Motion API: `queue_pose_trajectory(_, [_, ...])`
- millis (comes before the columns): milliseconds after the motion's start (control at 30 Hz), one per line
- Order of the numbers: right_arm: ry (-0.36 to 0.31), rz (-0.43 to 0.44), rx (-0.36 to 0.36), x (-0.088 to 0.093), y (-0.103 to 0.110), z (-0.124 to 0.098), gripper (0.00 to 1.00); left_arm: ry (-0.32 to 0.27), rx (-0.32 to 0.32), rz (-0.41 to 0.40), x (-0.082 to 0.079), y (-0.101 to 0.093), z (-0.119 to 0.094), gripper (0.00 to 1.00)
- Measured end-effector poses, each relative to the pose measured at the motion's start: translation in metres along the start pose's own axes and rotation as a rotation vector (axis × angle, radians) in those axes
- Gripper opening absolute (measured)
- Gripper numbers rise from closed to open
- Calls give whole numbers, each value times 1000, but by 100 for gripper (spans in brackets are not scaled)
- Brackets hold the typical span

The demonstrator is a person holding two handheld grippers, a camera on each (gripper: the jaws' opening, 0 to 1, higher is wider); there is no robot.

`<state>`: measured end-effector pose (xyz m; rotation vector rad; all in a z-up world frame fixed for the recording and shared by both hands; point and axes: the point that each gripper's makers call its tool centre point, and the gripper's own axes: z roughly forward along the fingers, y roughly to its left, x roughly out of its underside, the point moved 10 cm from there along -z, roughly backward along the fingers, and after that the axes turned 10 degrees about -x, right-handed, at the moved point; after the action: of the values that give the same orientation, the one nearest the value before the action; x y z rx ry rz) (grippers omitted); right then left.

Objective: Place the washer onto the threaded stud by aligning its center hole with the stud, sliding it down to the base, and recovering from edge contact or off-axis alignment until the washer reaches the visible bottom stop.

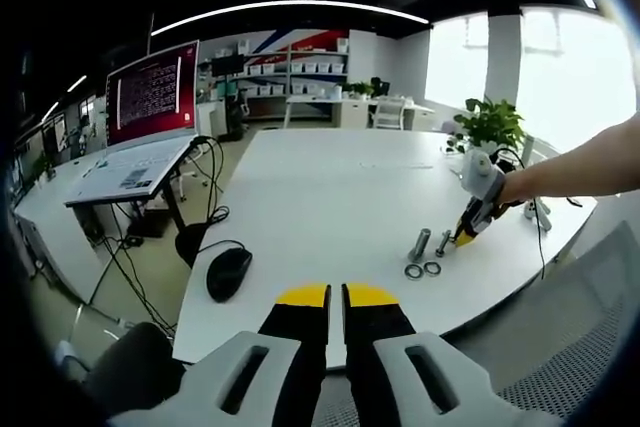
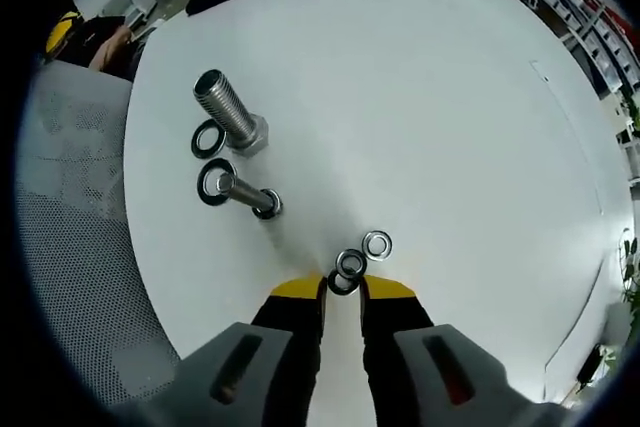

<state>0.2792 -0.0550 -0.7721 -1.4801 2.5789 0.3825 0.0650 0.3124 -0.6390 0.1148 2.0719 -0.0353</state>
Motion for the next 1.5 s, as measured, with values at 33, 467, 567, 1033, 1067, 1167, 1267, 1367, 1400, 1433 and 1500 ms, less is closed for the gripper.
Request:
queue_pose_trajectory(33, [-1, 0, 1, 0, 0, 0, 16, -1, 0, 0, 0, 0, 0, 2])
queue_pose_trajectory(467, [-36, -23, -1, 5, 0, -1, 16, -2, 3, 0, 0, -1, 0, 2])
queue_pose_trajectory(567, [-51, -18, 0, 5, -1, 0, 17, -3, 2, -1, 0, -1, 0, 2])
queue_pose_trajectory(1033, [-86, -28, -13, 10, 1, -1, 18, -8, -2, -3, -1, 0, 0, 2])
queue_pose_trajectory(1067, [-85, -30, -13, 9, 0, -1, 18, -8, -2, -3, -1, 0, 0, 2])
queue_pose_trajectory(1167, [-81, -28, -6, 8, 0, -1, 16, -8, -2, -4, -1, 0, 0, 2])
queue_pose_trajectory(1267, [-80, -23, 0, 8, 1, -1, 16, -9, -1, -3, -1, 0, 0, 2])
queue_pose_trajectory(1367, [-83, -25, 3, 8, 2, -1, 16, -11, 0, -4, -1, 0, 0, 2])
queue_pose_trajectory(1400, [-83, -23, 4, 8, 2, -1, 16, -12, -1, -5, -1, 0, 0, 2])
queue_pose_trajectory(1433, [-84, -21, 5, 8, 2, -1, 16, -14, -1, -5, -1, 0, 0, 2])
queue_pose_trajectory(1500, [-82, -22, 7, 8, 2, -1, 15, -17, -2, -8, -1, 0, 0, 2])
